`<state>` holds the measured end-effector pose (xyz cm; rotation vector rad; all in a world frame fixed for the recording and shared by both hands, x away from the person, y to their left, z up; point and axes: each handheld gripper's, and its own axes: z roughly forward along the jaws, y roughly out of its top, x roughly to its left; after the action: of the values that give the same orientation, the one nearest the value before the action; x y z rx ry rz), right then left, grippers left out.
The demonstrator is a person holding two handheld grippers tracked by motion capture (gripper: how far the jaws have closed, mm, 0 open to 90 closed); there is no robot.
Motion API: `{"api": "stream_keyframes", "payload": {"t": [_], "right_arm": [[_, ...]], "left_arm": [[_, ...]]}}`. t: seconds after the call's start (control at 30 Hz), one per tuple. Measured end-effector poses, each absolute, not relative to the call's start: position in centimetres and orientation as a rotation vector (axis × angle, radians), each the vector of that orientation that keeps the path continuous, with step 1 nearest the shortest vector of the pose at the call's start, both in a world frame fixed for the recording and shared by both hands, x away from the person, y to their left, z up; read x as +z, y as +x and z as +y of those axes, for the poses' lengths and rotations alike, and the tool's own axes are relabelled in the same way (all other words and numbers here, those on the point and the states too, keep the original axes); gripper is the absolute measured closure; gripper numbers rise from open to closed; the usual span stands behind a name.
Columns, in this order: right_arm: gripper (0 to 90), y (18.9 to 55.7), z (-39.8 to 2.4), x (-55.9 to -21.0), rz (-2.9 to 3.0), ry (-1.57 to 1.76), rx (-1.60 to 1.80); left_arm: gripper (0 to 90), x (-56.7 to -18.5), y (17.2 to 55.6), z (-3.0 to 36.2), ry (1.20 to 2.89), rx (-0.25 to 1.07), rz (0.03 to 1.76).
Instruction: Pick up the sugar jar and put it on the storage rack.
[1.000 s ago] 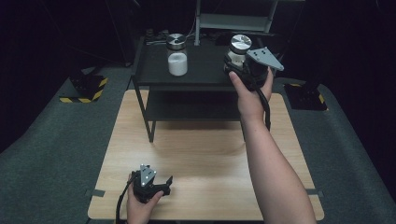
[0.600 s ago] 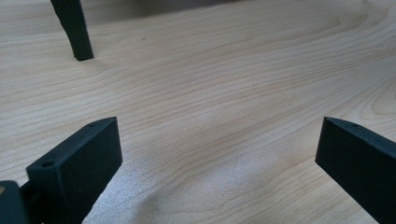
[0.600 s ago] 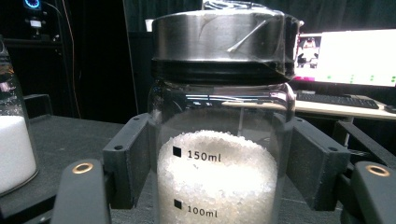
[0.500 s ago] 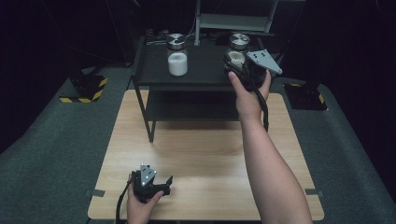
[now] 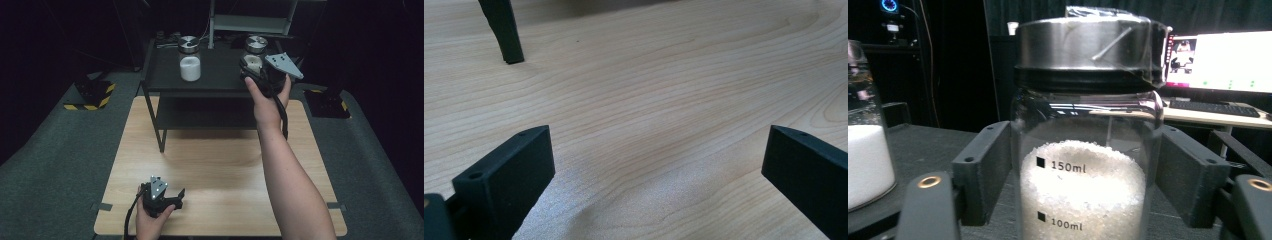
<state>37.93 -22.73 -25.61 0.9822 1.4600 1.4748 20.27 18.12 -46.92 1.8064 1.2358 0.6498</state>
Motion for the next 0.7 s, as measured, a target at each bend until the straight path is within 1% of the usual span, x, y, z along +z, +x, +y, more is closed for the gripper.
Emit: {"api": "stream_keyframes", "payload": {"t": [0.1, 0.13, 0.2, 0.27, 0.7], "right_arm": [[19.7, 37.7, -22.7, -25.3, 1.467, 0.987, 1.466], [16.4, 37.6, -22.7, -25.3, 1.466, 0.987, 1.464], [6.2, 37.4, -22.4, -25.2, 1.468, 0.986, 1.443], [1.0, 37.3, -22.4, -25.3, 1.472, 0.964, 1.431], [0.2, 35.8, -23.3, -26.0, 1.482, 0.911, 1.436]], "left_arm": [[0.7, -46.9, 20.3, 18.1, 1.806, 0.65, 1.235], [0.7, -46.9, 20.3, 18.1, 1.806, 0.649, 1.236], [0.7, -46.9, 20.3, 18.1, 1.806, 0.647, 1.237], [0.7, -46.9, 20.3, 18.1, 1.807, 0.647, 1.236], [0.7, -46.9, 20.3, 18.1, 1.806, 0.647, 1.238]]}}
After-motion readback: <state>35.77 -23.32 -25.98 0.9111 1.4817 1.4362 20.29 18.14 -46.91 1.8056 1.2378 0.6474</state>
